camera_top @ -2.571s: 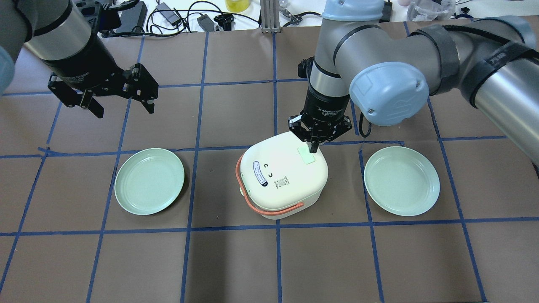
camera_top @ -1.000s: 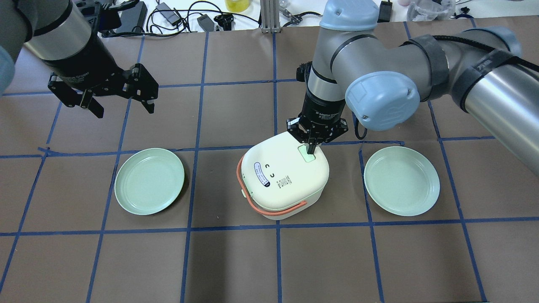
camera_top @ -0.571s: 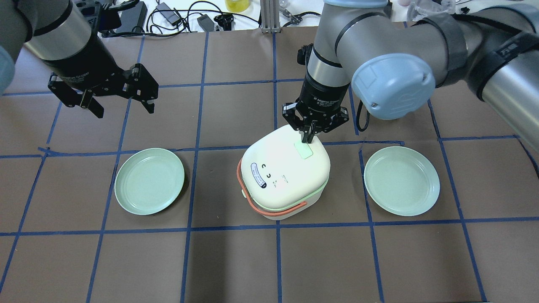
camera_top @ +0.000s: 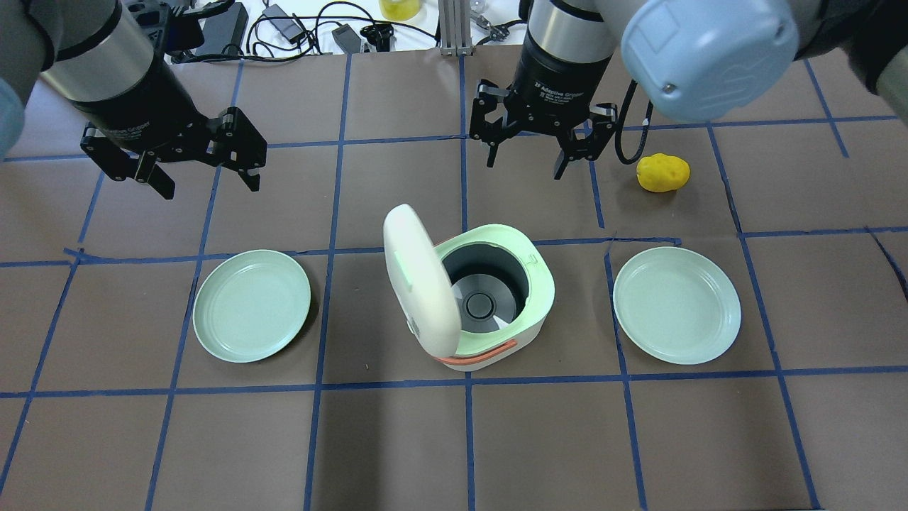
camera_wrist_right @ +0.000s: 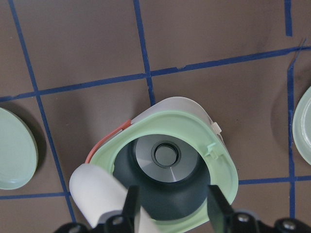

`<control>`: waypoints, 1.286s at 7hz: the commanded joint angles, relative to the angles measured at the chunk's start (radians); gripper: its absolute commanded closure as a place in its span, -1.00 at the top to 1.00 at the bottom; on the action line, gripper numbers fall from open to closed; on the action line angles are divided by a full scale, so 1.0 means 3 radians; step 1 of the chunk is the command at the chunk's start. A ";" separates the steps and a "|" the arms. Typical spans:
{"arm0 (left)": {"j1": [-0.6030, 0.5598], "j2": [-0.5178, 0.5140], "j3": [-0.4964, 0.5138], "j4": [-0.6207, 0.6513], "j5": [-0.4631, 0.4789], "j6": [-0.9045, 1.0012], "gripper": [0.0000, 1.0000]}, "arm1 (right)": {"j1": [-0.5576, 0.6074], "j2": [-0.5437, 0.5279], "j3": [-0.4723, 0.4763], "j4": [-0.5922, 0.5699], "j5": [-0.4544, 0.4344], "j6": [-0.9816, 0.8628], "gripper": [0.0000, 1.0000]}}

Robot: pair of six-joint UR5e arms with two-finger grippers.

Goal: Press rice cooker button

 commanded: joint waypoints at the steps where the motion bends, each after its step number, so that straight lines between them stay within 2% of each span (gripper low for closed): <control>1: 0.0000 0.0000 0.0000 0.0000 0.0000 0.0000 1.00 | -0.0091 -0.0004 -0.0038 0.0004 -0.0320 -0.0368 1.00; 2: 0.0000 0.0000 0.0000 0.0000 0.0000 0.0000 1.00 | -0.0188 -0.0015 -0.0023 0.0004 -0.0419 -0.0609 1.00; 3: 0.0000 0.0000 0.0000 0.0000 0.0000 0.0000 1.00 | -0.0336 -0.0020 -0.0012 0.0019 -0.0420 -0.0703 1.00; 5: 0.0000 0.0000 0.0000 0.0000 0.0000 0.0000 1.00 | -0.0658 -0.0081 0.0008 0.0039 -0.0430 -0.1284 1.00; 9: 0.0000 0.0000 0.0000 0.0000 0.0000 0.0000 1.00 | -0.0715 -0.0132 0.0024 0.0192 -0.0466 -0.1425 1.00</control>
